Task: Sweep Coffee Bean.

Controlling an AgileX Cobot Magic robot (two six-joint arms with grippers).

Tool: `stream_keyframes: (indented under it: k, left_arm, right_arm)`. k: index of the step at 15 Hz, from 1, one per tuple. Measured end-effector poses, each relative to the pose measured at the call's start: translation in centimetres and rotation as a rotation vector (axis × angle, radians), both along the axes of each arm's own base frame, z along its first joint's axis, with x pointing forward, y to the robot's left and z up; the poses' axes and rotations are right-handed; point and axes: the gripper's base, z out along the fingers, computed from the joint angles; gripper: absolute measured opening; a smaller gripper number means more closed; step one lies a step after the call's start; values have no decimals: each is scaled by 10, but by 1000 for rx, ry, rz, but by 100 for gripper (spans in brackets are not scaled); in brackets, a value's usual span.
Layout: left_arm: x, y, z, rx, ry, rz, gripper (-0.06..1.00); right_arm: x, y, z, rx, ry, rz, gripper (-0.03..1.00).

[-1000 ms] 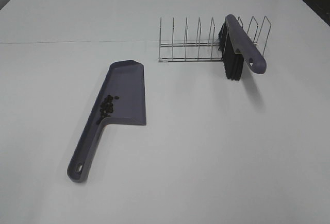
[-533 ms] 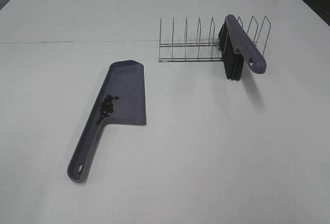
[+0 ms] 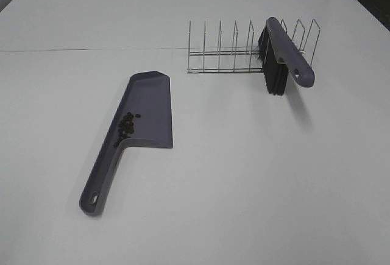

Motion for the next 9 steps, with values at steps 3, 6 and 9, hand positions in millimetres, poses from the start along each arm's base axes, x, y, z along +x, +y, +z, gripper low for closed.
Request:
stream_keyframes:
  k: [3, 6, 9]
  left_arm:
    - [0, 0, 0, 0, 0, 2, 81]
    - [0, 0, 0, 0, 0, 2, 81]
    - [0, 0, 0, 2, 0, 1, 81]
  right_arm:
    - [-1, 0, 0, 0, -7, 0, 62]
    - [-1, 0, 0, 1, -7, 1, 62]
    - [-1, 0, 0, 2, -7, 1, 62]
